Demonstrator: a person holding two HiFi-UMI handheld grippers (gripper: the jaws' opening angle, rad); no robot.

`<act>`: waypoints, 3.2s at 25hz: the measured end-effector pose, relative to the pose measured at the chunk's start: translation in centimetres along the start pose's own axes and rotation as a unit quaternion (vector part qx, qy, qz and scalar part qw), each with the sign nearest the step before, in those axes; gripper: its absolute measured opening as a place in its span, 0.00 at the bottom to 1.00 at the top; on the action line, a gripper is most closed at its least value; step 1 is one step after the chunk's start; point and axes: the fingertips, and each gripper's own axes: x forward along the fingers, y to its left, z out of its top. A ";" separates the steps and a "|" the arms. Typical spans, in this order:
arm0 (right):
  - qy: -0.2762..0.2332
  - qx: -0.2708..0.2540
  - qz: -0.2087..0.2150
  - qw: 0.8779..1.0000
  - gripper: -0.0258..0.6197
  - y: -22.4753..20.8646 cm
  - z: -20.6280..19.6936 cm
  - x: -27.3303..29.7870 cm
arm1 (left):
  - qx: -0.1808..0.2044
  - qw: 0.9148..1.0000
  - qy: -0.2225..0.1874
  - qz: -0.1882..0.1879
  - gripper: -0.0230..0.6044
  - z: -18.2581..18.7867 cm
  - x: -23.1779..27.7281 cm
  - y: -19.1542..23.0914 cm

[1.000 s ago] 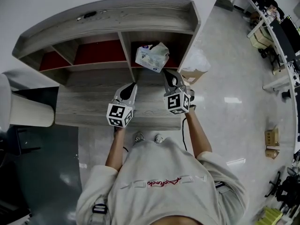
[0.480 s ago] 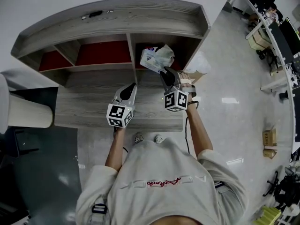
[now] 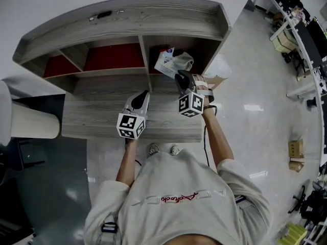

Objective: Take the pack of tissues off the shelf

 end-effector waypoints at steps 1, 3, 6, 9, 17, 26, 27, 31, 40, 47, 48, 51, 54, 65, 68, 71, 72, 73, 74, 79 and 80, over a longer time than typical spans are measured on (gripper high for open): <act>0.002 0.000 0.002 1.000 0.15 0.1 -0.1 0.1 | 0.000 1.000 0.000 0.001 0.04 0.0 0.0 0.0; 0.007 0.001 0.006 1.000 0.13 0.4 -0.3 0.3 | 0.000 1.000 -0.002 0.003 0.04 0.0 0.0 0.1; 0.010 0.000 0.010 1.000 0.05 0.8 -0.4 0.4 | 0.000 1.000 -0.002 0.005 0.04 0.1 -0.1 0.1; 0.010 -0.002 0.013 1.000 0.05 1.0 -0.6 0.6 | -0.001 1.000 -0.002 0.008 0.04 0.1 0.0 0.1; -0.018 -0.014 -0.031 0.999 0.05 -1.0 0.8 -0.8 | 0.002 1.000 -0.003 0.010 0.04 0.1 0.1 -0.2; -0.028 -0.028 -0.054 0.998 0.05 -1.6 0.8 -3.0 | 0.006 1.000 -0.005 -0.002 0.04 0.5 0.9 -1.9; -0.029 -0.027 -0.056 0.998 0.05 -1.6 0.7 -3.2 | 0.006 1.000 -0.006 -0.003 0.04 0.5 0.9 -2.1; -0.031 -0.029 -0.057 0.997 0.05 -1.3 0.4 -4.1 | 0.009 1.000 -0.009 -0.006 0.04 0.9 1.0 -3.1; -0.047 -0.033 -0.058 0.997 0.05 -0.9 0.3 -6.9 | 0.018 1.000 -0.012 -0.002 0.04 1.2 0.4 -6.0; -0.067 -0.043 -0.050 0.996 0.05 0.0 -0.1 -9.7 | 0.021 1.000 -0.010 0.007 0.04 0.6 -0.6 -9.2; -0.070 -0.043 -0.049 0.995 0.05 0.1 -0.1 -10.0 | 0.021 1.000 -0.010 0.010 0.04 0.5 -0.8 -9.6; -0.076 -0.046 -0.043 0.995 0.05 0.8 -0.4 -10.9 | 0.020 1.000 -0.006 0.015 0.04 0.1 -1.4 -10.6; -0.078 -0.051 -0.038 0.995 0.05 1.4 -0.5 -11.5 | 0.021 1.000 -0.007 0.017 0.04 -0.1 -1.8 -11.4; -0.066 -0.059 -0.041 0.995 0.05 3.0 0.4 -12.9 | 0.016 1.000 -0.015 0.009 0.04 -0.3 -3.9 -11.7; -0.057 -0.065 -0.046 0.995 0.05 3.6 1.3 -13.1 | 0.012 1.000 -0.020 0.002 0.04 -0.4 -5.0 -11.1; -0.049 -0.068 -0.052 0.995 0.05 4.4 2.4 -13.8 | 0.009 1.000 -0.023 -0.002 0.04 -0.5 -6.7 -10.5; -0.046 -0.069 -0.054 0.995 0.05 4.8 2.9 -14.1 | 0.007 1.000 -0.025 -0.004 0.04 -0.6 -7.4 -10.3; -0.043 -0.071 -0.056 0.995 0.05 5.2 3.3 -14.4 | 0.005 1.000 -0.027 -0.005 0.04 -0.6 -8.1 -10.1; -0.041 -0.072 -0.058 0.995 0.05 5.6 3.8 -14.6 | 0.004 1.000 -0.029 -0.006 0.04 -0.7 -8.7 -9.8; -0.034 -0.080 -0.064 0.994 0.05 7.7 6.2 -15.7 | 0.000 0.999 -0.034 -0.016 0.04 -1.1 -11.6 -9.1; -0.033 -0.082 -0.065 0.994 0.05 8.2 6.5 -15.9 | 0.000 0.999 -0.034 -0.018 0.04 -1.2 -12.2 -9.1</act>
